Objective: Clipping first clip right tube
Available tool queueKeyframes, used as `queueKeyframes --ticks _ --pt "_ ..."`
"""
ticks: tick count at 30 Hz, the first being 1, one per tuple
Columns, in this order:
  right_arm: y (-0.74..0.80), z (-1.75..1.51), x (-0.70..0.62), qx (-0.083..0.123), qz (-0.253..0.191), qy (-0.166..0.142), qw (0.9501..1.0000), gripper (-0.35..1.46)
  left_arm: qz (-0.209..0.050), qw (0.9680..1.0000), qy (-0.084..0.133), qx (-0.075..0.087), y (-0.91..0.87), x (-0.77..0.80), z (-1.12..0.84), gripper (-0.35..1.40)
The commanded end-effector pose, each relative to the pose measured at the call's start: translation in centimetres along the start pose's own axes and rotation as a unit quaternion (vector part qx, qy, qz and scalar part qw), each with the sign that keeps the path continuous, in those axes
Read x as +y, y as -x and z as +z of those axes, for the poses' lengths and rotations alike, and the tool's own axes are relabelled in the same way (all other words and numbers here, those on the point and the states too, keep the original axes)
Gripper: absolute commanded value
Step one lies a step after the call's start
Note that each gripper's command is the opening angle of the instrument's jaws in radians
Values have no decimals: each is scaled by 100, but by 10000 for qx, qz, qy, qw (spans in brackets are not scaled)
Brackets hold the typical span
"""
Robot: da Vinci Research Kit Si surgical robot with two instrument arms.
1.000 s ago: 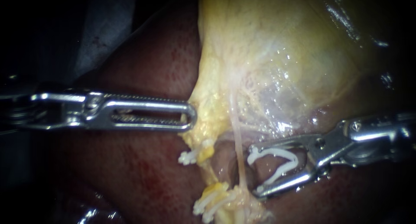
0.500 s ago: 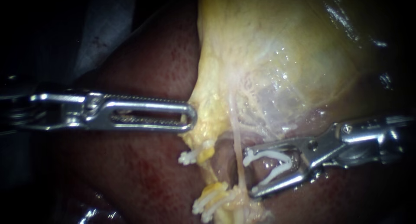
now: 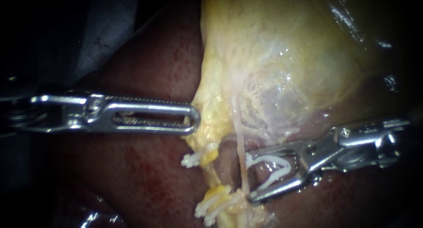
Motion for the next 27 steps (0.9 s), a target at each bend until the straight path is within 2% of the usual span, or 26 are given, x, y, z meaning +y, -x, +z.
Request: queueKeyframes --ticks 1,27 --pt "0 1 0 -1 25 -1 10000 57 2 10000 -1 0 0 0 0 -35" --pt "0 7 5 9 189 -6 9998 47 2 10000 0 -1 0 0 0 -35"
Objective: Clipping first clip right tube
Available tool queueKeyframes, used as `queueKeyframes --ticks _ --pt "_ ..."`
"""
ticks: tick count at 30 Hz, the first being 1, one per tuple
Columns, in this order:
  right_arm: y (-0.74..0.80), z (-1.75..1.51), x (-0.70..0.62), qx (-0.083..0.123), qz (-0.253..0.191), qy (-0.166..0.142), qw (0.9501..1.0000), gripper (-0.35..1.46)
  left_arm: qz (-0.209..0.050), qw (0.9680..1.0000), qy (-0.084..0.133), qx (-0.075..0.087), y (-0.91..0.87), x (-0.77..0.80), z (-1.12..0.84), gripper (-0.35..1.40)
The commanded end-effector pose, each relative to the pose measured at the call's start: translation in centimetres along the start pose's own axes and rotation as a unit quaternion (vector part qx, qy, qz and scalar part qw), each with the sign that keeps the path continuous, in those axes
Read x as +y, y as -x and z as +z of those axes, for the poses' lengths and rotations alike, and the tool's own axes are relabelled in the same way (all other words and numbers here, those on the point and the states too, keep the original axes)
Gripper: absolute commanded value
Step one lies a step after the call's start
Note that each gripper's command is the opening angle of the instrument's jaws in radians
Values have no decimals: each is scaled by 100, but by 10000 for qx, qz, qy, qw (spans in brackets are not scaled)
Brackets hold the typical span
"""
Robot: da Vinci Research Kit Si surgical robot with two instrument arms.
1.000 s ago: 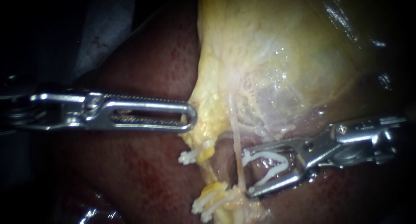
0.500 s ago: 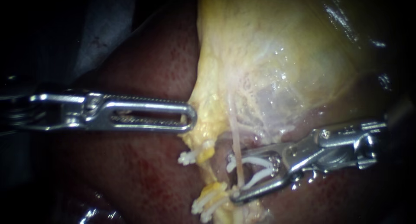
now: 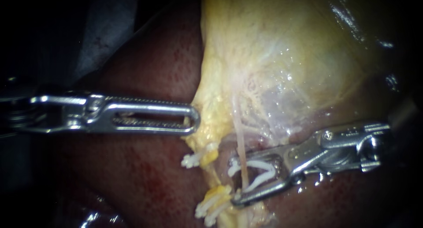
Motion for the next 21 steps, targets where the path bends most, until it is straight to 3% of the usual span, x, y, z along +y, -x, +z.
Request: queueKeyframes --ticks 1,11,21 --pt "0 -1 0 0 -8 -3 10000 46 0 10000 0 0 0 0 0 -35" --pt "2 -4 1 -29 -15 -57 10000 36 0 10000 0 0 0 0 0 -35" --pt "1 -4 4 -39 187 -74 9998 15 0 10000 0 0 0 0 0 -35"
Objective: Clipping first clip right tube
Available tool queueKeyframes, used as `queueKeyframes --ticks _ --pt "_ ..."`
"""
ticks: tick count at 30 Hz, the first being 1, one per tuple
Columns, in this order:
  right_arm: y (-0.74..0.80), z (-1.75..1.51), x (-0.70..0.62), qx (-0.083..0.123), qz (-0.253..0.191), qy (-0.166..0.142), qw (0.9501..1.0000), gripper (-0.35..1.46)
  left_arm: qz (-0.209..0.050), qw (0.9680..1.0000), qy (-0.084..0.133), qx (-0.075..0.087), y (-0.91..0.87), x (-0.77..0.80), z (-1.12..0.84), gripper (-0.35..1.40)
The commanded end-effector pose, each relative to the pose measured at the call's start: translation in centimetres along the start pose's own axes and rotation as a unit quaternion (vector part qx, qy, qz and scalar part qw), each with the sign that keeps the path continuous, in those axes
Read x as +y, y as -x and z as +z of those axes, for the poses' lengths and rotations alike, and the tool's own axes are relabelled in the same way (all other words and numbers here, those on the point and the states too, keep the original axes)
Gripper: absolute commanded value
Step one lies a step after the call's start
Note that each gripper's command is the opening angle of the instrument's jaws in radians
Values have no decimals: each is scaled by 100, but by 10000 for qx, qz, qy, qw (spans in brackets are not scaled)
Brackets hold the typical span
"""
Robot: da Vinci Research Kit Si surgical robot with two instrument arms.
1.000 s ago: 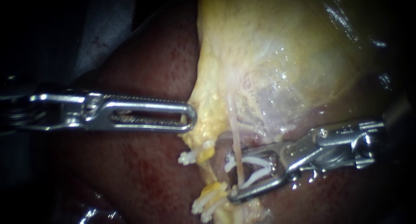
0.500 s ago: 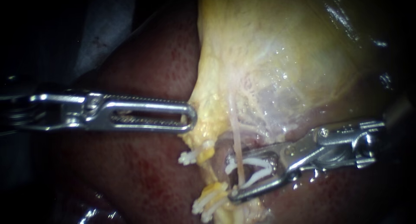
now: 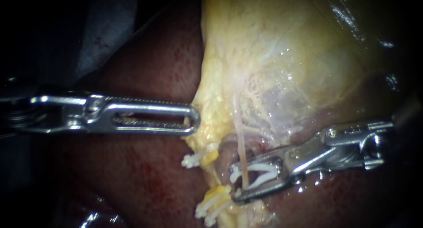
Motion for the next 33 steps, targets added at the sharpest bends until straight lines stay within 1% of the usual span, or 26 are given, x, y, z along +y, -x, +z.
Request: queueKeyframes --ticks 1,9,17,18,33 --pt "0 -1 1 -2 24 0 10000 12 -1 10000 1 -1 0 0 0 -35" --pt "-2 -3 4 -32 39 -54 10000 -11 -1 10000 1 -1 0 0 0 -35" --pt "-4 -5 5 -67 8 -112 9999 -26 -1 10000 1 0 0 0 0 -35" --pt "-4 -5 5 -70 36 -116 9999 -30 -1 10000 0 0 0 0 0 -35" --pt "-5 -6 6 -98 70 -160 9998 -35 -1 10000 0 0 0 0 -1 -35"
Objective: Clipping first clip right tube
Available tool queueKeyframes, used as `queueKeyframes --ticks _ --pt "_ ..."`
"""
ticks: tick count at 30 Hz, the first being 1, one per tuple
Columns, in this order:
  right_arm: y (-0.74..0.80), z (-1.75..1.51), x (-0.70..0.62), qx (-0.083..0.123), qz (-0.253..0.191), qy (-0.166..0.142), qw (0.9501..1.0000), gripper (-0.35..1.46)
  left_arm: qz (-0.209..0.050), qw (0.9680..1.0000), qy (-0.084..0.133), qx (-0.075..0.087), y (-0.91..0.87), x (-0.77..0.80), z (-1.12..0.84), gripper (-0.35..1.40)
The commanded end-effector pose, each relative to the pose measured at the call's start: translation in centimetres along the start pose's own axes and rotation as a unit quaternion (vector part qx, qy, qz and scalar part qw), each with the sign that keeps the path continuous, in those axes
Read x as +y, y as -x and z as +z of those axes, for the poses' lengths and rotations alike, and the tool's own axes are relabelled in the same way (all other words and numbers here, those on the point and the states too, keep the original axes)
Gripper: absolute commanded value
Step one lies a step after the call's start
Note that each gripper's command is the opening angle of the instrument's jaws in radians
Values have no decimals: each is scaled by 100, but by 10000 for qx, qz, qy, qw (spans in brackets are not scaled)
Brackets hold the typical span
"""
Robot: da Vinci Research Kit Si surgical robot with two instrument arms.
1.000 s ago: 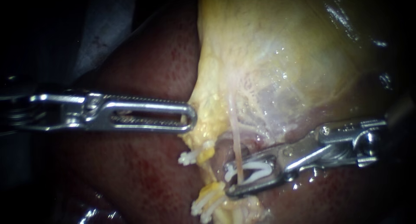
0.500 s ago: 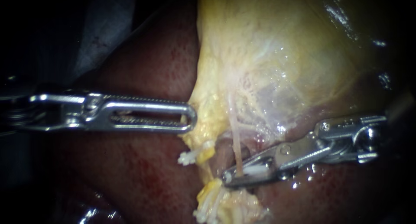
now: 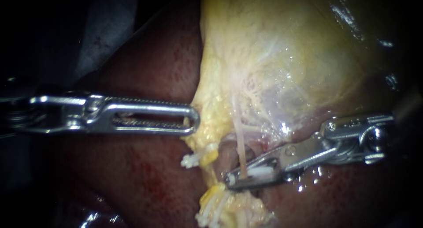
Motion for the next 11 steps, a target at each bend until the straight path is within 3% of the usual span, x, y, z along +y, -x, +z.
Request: queueKeyframes --ticks 1,11 --pt "0 1 -1 -4 24 -13 10000 -35 0 10000 -1 1 0 0 0 -35" --pt "2 1 -1 -26 57 -42 10000 -35 0 10000 0 1 0 0 0 -35"
